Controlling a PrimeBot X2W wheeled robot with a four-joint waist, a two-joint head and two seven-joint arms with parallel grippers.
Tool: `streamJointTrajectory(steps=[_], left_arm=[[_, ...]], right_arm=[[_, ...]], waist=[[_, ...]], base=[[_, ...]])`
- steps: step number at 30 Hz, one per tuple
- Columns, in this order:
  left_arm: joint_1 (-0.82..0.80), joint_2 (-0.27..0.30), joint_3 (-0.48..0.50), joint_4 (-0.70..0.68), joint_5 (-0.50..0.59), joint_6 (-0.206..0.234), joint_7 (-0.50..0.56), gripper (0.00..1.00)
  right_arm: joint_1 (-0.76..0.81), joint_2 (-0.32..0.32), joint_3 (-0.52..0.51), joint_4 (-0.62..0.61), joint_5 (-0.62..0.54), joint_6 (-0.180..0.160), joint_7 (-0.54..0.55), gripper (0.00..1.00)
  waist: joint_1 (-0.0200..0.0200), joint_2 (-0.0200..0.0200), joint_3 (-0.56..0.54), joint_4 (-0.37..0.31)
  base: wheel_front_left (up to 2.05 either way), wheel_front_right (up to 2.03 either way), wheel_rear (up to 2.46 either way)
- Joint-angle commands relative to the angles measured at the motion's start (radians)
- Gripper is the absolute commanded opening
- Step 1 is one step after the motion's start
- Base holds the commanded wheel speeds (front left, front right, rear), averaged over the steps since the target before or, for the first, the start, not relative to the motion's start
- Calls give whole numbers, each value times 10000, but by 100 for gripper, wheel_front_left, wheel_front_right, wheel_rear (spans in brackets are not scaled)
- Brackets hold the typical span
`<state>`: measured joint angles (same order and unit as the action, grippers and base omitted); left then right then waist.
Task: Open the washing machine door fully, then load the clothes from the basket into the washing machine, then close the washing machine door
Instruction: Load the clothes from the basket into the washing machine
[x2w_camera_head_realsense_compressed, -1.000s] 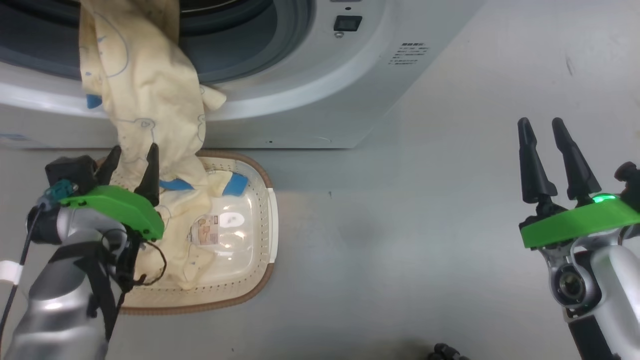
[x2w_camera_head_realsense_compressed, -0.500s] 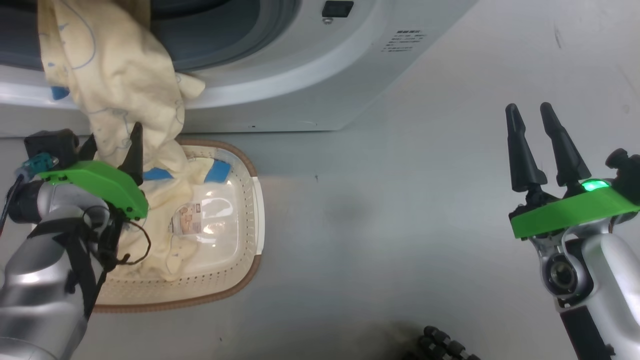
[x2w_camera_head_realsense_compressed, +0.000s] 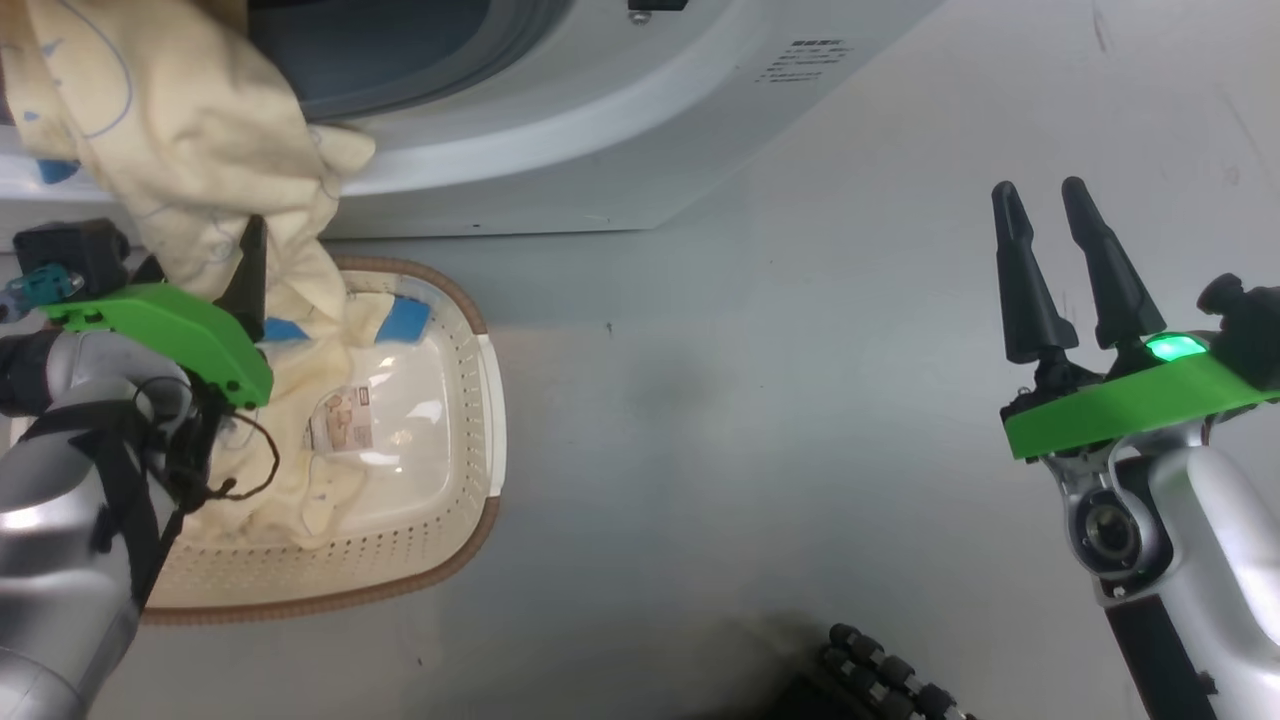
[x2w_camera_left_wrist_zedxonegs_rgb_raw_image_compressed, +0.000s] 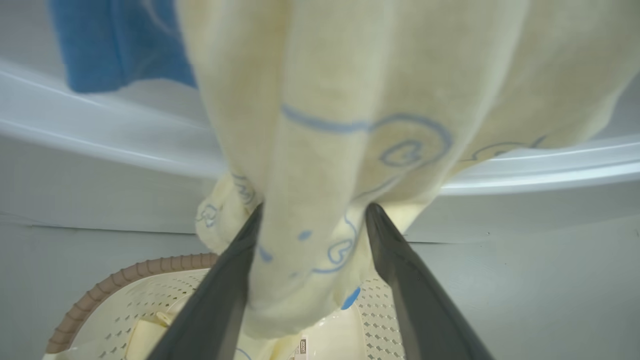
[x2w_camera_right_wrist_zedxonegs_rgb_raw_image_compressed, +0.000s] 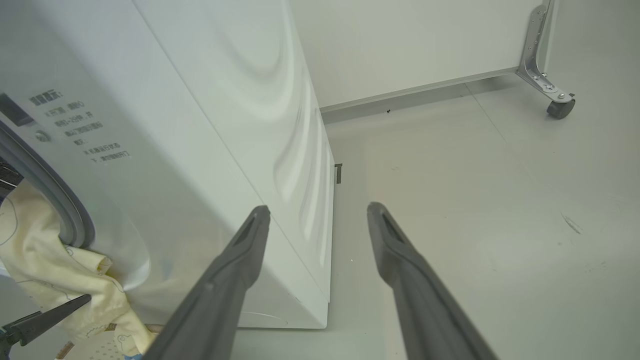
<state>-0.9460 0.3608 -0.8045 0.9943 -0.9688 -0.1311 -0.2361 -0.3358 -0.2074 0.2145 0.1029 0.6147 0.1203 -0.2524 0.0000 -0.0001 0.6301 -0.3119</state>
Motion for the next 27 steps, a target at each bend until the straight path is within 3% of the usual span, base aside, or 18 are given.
streamJointTrajectory(steps=[1, 10, 11, 12, 13, 14, 15, 16, 17, 27], left_arm=[[-317, 454, 104, -115, -104, 4, -29, 100], [-910, 724, -857, -354, -730, 4, -208, 100], [-950, 753, -949, -387, -747, 4, -221, 87], [-989, 778, -1014, -421, -781, 4, -231, 54], [-1024, 795, -1057, -449, -834, 4, -239, 43], [-1056, 807, -1099, -466, -883, 4, -244, 23], [-1100, 825, -1130, -514, -902, 4, -248, 13], [-1100, 825, -1130, -514, -902, 4, -248, 13], [-1137, 847, -1120, -582, -912, 4, -250, 0], [-716, 888, -653, -1074, -781, 4, -254, 0]], right_arm=[[16, -72, 115, -295, 26, 104, -94, 100], [-62, -2, 119, -305, 20, 104, -94, 100], [-72, 0, 120, -313, 17, 104, -94, 100], [-84, -2, 115, -324, 14, 104, -94, 100], [-97, -7, 102, -337, 13, 104, -94, 100], [-111, -11, 85, -349, 8, 104, -94, 100], [-120, -16, 68, -359, 3, 104, -94, 100], [-120, -16, 68, -359, 3, 104, -94, 100], [-127, -21, 49, -366, -3, 104, -94, 100], [-77, -26, -36, -319, -51, 104, -94, 100]], waist=[[0, 1, 51, -33], [0, 1, 224, -95], [0, 1, 231, -102], [0, 1, 240, -105], [0, 1, 250, -103], [0, 1, 262, -96], [0, 1, 270, -86], [0, 1, 270, -86], [0, 1, 273, -74], [0, 1, -111, 152]], base=[[0, 0, 0], [0, 0, 0], [0, 0, 0], [0, 0, 0], [0, 0, 0], [0, 0, 0], [0, 0, 0], [0, 0, 0], [0, 0, 0], [0, 0, 0]])
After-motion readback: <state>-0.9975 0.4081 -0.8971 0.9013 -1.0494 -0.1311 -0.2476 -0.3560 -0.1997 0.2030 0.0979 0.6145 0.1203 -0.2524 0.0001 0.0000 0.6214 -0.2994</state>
